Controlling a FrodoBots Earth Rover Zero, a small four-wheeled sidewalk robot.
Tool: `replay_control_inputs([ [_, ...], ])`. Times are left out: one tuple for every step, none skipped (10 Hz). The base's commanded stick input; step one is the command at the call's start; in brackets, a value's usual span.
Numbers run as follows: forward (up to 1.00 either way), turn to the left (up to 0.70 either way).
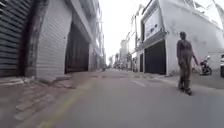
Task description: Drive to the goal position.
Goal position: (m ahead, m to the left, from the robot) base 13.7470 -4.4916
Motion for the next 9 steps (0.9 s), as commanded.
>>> replay_control_inputs([
  [1.0,0.0],
  [1.0,0.0],
  [1.0,0.0],
  [1.0,0.0],
  [1.0,0.0],
  [1.0,0.0],
  [1.0,0.0],
  [1.0,0.0],
  [1.0,0.0],
])
